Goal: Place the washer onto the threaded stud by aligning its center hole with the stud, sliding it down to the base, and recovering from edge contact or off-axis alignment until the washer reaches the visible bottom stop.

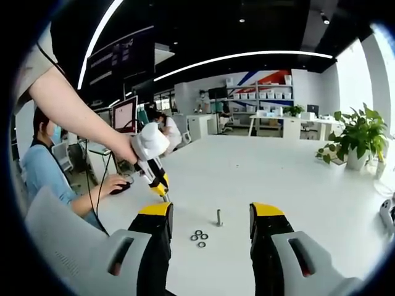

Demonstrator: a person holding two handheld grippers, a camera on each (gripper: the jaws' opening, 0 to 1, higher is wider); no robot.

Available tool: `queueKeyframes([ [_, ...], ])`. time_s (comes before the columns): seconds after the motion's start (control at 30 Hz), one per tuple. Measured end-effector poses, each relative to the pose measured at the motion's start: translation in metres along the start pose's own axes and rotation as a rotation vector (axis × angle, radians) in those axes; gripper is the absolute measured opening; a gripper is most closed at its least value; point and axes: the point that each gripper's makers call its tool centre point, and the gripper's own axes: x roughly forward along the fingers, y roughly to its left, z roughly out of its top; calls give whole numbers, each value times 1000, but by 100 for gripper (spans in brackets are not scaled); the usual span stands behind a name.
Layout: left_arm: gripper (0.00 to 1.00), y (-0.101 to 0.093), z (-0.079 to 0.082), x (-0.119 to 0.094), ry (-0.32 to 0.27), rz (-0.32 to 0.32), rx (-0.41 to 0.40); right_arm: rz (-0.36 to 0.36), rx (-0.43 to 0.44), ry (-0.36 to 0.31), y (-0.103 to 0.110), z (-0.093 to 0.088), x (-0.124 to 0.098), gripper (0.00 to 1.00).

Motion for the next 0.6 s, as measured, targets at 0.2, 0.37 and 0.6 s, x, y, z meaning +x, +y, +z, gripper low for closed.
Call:
queueKeyframes([
  [0.2, 17, -1, -3, -1, -7, -9, -32, -3, 0, 0, -1, 0, 0, 53],
  [0.37, 17, -2, -1, 3, -15, -18, -62, -4, 1, 4, -1, -1, -1, 53],
  [0.6, 17, -4, 3, 3, -23, -19, -58, -2, 2, 5, 0, -1, 0, 53],
])
